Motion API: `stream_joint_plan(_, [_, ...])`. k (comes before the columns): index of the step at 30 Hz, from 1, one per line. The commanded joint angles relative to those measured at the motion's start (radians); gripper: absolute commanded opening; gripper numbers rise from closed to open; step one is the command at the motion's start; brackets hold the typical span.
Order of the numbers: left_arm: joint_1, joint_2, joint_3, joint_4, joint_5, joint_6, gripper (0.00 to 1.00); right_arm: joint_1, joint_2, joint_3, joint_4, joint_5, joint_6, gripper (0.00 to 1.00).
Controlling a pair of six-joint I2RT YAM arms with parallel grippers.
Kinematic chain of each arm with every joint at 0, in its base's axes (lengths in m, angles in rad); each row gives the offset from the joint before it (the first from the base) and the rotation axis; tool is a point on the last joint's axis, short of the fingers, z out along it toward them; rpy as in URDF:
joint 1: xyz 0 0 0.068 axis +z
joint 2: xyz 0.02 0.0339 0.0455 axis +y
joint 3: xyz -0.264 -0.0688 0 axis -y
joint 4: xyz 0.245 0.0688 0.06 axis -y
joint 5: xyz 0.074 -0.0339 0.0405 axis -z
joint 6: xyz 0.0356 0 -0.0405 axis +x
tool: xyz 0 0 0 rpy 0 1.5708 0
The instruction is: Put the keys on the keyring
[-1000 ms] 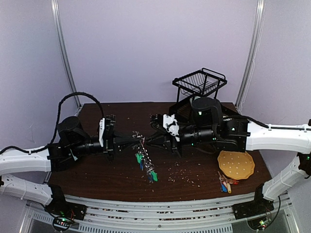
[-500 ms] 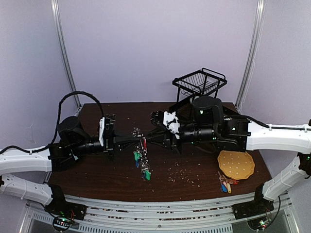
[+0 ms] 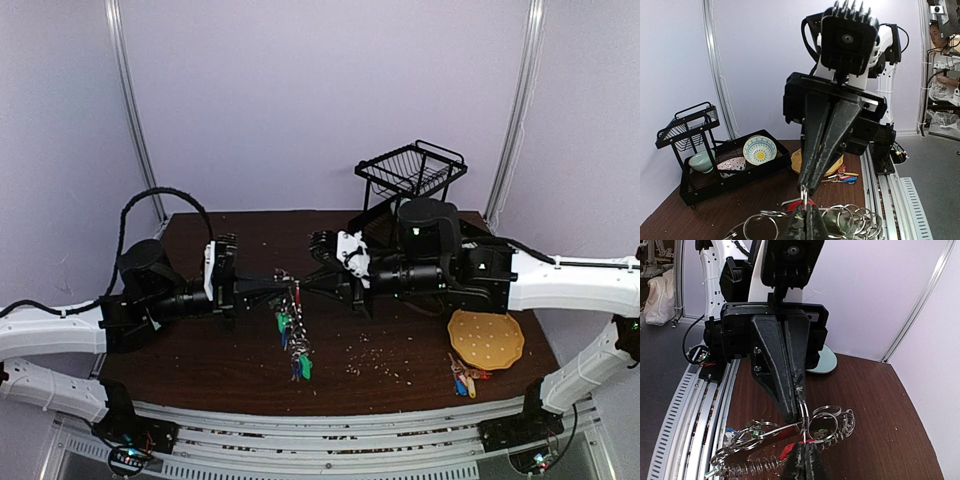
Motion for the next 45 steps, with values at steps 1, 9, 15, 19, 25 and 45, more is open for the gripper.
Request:
stream_joint_plan(1, [-0.003, 0.002, 0.014, 0.106, -0.004, -0.014, 0.0, 0.01, 0.003, 0.01, 0.022, -0.015, -0.007, 0.0])
stream_joint_plan(9, [-0.003, -0.019, -0.026, 0.249, -0.058, -0.086, 0.0, 0.064, 0.037, 0.01, -0.038, 0.019, -0.053, 0.0])
stream_joint_plan(15, [-0.003, -0.013, -0.047, 0.295, -0.085, -0.115, 0.0, 0.088, 0.028, 0.0, -0.036, 0.036, -0.062, 0.0])
stream_joint_plan(19, [-0.003, -0.005, -0.049, 0.3, -0.082, -0.113, 0.0, 0.095, 0.022, 0.008, -0.044, 0.067, -0.032, 0.15])
stream_joint_plan(25, [-0.005, -0.019, -0.047, 0.244, -0.079, -0.06, 0.0, -0.053, -0.071, -0.054, 0.08, -0.155, 0.154, 0.36])
stream_joint_plan(45, [-0.017, -0.027, -0.047, 0.25, -0.049, -0.016, 0.0, -0.059, 0.082, 0.028, 0.213, -0.264, 0.346, 0.17])
